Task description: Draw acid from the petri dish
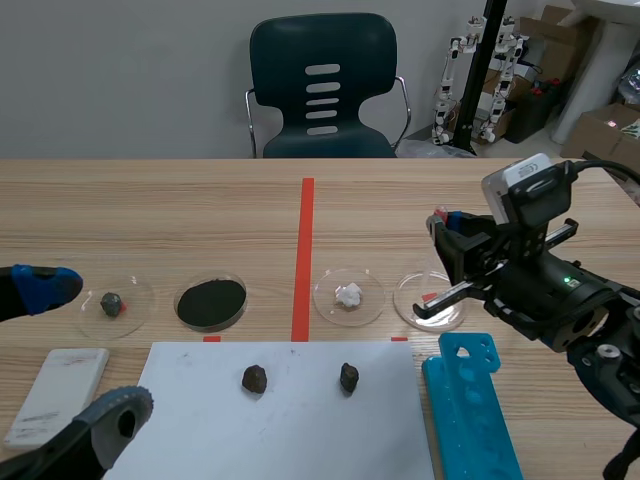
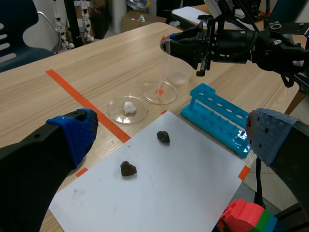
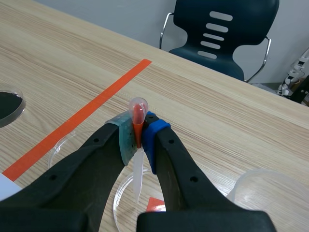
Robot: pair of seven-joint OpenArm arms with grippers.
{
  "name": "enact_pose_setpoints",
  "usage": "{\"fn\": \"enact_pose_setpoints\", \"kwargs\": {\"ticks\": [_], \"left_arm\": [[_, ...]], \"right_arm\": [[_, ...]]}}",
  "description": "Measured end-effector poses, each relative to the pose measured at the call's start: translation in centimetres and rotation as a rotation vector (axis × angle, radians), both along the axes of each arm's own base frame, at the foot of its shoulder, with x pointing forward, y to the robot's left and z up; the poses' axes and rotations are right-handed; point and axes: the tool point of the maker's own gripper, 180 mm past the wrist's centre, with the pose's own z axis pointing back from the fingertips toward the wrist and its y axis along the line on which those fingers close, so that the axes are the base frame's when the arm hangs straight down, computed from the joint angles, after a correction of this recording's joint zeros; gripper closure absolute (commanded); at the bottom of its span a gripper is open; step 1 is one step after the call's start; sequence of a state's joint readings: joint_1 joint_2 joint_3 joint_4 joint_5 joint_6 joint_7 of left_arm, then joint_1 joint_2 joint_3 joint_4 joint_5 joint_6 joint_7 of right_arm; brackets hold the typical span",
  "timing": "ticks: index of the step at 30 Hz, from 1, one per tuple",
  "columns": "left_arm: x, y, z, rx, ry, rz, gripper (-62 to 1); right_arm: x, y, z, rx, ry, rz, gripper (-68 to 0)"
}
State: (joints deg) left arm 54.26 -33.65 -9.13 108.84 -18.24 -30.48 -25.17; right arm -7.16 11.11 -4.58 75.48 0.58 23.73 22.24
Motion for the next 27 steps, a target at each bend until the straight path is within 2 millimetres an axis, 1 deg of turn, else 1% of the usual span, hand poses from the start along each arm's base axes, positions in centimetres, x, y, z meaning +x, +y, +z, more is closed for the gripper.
{"fn": "enact_pose_setpoints", "kwargs": {"ticks": [12,23,27], "left_arm": [[0.0,0.0,0.0,0.000,0.000,0.000,-62.3],[0.0,0.0,0.0,0.000,0.000,0.000,-62.3],[0.0,0.0,0.0,0.000,0.000,0.000,-62.3]], "right_arm": [[0.0,0.0,0.2,0.010,-0.016,0.000,-0.9],[-0.2,-0.3,-0.9,0.019,-0.010,0.000,-1.1],[0.1,-0.4,-0.9,0.021,-0.015,-0.006,-1.1]]}}
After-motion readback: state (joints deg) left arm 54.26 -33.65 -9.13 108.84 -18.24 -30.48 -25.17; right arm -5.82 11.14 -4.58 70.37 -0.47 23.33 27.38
